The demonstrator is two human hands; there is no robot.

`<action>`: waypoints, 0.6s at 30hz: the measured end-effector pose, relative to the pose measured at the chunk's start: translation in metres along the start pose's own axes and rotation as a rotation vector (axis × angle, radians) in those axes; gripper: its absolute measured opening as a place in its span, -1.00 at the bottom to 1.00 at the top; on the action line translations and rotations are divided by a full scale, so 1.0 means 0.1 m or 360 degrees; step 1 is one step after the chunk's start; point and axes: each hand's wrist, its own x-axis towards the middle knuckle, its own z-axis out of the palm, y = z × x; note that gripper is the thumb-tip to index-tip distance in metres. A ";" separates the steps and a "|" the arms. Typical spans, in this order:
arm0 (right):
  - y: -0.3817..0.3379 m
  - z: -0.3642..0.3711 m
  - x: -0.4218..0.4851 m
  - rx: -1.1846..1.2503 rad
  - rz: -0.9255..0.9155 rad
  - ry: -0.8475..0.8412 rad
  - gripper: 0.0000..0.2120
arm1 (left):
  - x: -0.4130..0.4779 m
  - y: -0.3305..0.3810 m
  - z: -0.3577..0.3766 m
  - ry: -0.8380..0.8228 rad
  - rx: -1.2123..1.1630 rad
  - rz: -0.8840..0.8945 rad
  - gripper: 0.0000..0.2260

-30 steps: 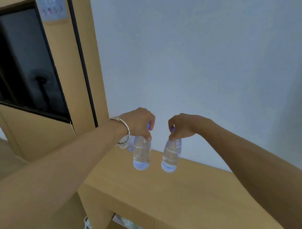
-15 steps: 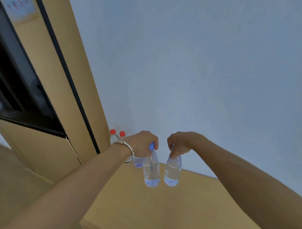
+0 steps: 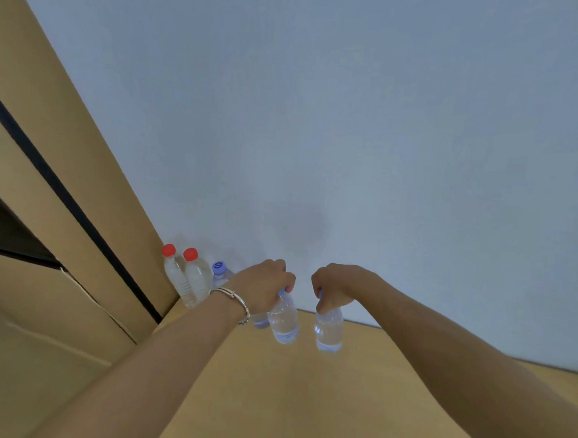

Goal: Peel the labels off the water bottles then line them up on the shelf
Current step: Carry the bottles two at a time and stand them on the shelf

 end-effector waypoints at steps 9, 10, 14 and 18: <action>0.18 0.22 0.42 0.0075 0.0205 -0.0051 -0.66 | 0.61 -0.25 0.31 -0.0096 0.0041 0.0156 -0.74; 0.19 0.22 0.48 0.0098 0.0237 -0.0061 -0.66 | 0.69 -0.27 0.34 -0.0110 0.0049 0.0198 -0.74; 0.16 0.31 0.71 0.0151 0.0331 -0.0124 -0.66 | 0.95 -0.42 0.55 -0.0155 0.0103 0.0351 -0.72; 0.03 0.36 0.89 0.0219 0.0366 -0.0093 -0.67 | 1.07 -0.54 0.77 -0.0184 0.0182 0.0484 -0.71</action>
